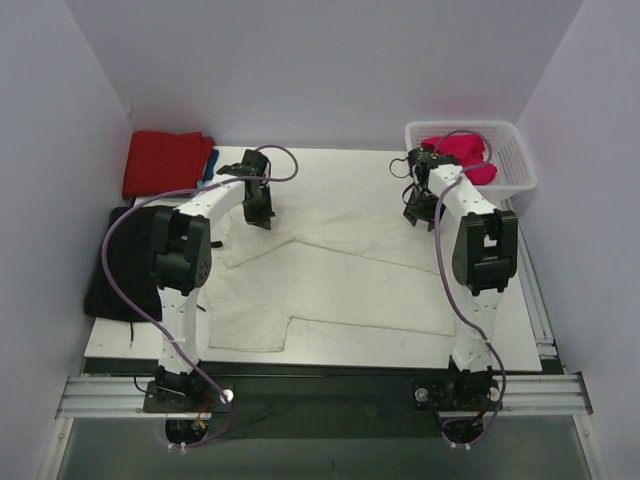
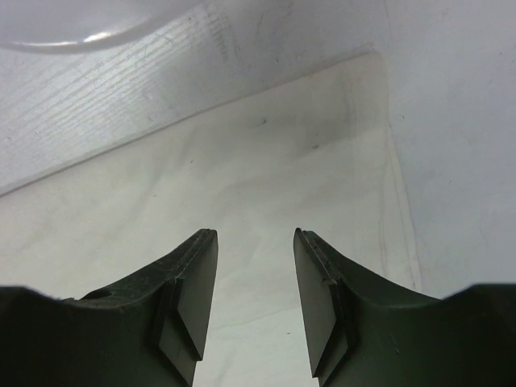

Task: Fold and stack the t-shirts
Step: Fold the flattened tshirt in 1/3 of the way

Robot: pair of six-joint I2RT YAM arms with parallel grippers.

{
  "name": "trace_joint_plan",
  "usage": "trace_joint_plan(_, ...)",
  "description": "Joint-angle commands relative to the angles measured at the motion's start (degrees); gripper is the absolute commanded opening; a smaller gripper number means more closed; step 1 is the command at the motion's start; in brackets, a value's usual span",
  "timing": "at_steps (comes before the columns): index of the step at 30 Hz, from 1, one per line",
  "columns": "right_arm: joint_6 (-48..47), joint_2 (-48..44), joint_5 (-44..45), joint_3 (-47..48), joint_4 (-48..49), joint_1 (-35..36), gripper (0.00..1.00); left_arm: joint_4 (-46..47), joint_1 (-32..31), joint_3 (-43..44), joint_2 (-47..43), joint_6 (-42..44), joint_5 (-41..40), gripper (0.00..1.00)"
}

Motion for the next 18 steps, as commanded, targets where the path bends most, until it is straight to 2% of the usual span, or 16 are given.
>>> trace_joint_plan(1,0.78,-4.71,2.06,-1.19,-2.48,0.06,0.43,0.99,-1.05,-1.93,-7.88,0.12,0.18,0.0)
trace_joint_plan(18,1.04,-10.07,2.93,-7.69,-2.48,0.06,0.43,1.16,-4.38,-14.85,-18.52,-1.99,-0.62,0.0)
